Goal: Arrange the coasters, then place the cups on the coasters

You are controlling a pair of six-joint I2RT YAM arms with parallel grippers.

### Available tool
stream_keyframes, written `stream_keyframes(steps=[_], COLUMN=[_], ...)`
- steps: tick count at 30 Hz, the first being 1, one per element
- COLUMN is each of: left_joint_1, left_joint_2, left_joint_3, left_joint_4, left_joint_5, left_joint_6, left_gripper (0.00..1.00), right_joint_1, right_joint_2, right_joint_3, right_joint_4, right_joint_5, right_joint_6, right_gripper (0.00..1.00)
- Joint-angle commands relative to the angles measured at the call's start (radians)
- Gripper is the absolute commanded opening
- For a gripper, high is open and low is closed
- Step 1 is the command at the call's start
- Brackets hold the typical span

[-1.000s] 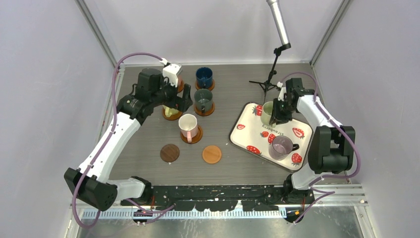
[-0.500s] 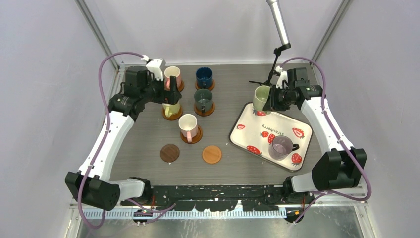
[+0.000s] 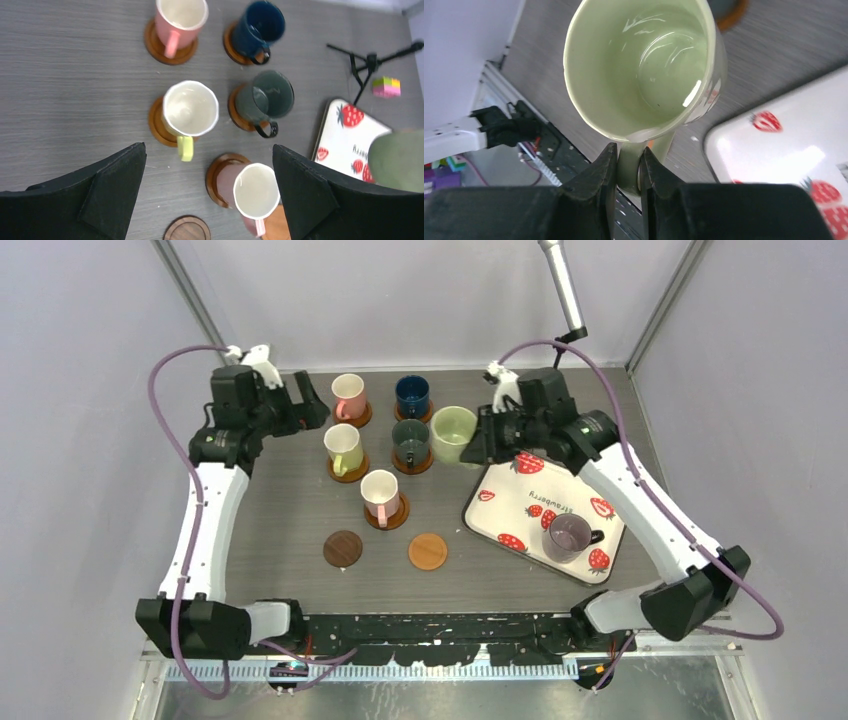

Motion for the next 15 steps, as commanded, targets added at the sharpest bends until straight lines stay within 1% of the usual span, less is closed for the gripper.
stream_keyframes(steps=[1, 5, 9, 11, 15], left_joint_1=[0.115, 0.199, 0.255, 0.292, 0.363], left_joint_2=[-0.055, -0.086, -0.088, -0.074, -0.047], left_joint_3=[0.068, 0.066, 0.069, 0.082, 0.099], left_joint_4=[0.041, 0.062, 0.044, 0.025, 0.002], left_joint_5=[-0.017, -0.056, -0.067, -0.051, 0.004], left_joint_6=[-0.087, -0.127, -0.146, -0.158, -0.183], left_gripper=[1.0, 1.0, 1.0, 1.0, 1.0], right_joint_1=[0.138, 0.264, 0.419, 0.476, 0.554], right_joint_2=[0.076, 0.18, 0.294, 0.354, 0.451], right_joint_3=[0.142, 0.23, 0.353, 0.421, 0.466], right_joint_4=[0.179, 0.223, 0.235, 0.23, 0.252], right_joint_5=[0.008, 0.016, 0.063, 0.094, 0.156], right_joint_6=[0.096, 0.134, 0.128, 0.123, 0.141], right_gripper=[0.0, 0.0, 0.0, 0.0, 0.0])
